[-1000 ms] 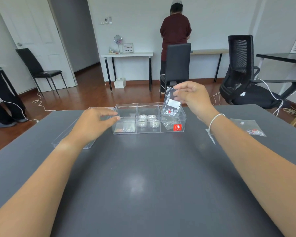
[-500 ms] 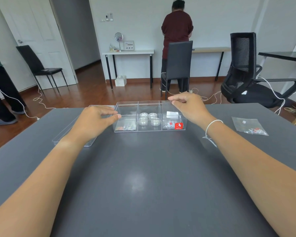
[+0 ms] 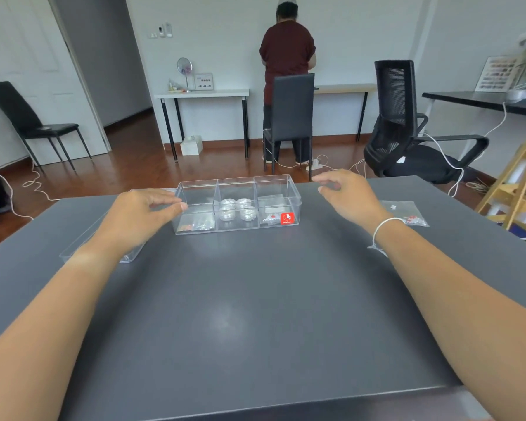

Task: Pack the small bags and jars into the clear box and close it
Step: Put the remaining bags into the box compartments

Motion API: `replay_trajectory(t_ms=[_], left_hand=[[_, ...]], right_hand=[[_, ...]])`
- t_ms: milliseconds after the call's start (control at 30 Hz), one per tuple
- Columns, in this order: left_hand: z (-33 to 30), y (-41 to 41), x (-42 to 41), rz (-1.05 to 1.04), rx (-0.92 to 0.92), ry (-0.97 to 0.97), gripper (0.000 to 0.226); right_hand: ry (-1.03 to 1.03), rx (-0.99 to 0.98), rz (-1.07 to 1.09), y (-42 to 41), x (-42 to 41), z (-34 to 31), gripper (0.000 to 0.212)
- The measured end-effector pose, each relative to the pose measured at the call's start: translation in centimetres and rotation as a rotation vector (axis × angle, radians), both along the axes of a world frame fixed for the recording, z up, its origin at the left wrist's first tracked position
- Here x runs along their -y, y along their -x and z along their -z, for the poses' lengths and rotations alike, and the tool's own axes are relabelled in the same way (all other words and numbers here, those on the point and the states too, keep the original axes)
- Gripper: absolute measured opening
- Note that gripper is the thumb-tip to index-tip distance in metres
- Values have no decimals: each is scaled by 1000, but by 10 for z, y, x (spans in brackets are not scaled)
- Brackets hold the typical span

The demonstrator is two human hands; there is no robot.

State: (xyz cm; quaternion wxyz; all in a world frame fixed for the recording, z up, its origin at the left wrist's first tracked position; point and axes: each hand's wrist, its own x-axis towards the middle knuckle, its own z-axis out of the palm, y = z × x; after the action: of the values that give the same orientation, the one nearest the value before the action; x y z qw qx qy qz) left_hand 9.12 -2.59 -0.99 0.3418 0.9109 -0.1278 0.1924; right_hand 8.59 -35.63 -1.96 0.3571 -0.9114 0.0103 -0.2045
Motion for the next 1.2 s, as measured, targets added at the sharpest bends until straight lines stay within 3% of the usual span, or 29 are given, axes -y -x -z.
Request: replay_trajectory(t_ms=[233,433,667,767,933,1200], left_hand=[[1,1,1,-3,-8,10,19],[0,3,2,-8,-17,14,20],[1,5,2,-16,-25,24,21],[1,6,3,-16,-35,30,22],[1,6,3,-14,-45,38,23],[1,6,3,-9,-41,36,20]], right_hand=[[247,-185,260,23,49,5,40],[211,-376,383,29,70,12,44],[267,-347,419,29,71,12,42],[185,-311,385,28,71,13,37],[90,-304,350,23,69,14,49],[78,-260,324,24,59,14,28]])
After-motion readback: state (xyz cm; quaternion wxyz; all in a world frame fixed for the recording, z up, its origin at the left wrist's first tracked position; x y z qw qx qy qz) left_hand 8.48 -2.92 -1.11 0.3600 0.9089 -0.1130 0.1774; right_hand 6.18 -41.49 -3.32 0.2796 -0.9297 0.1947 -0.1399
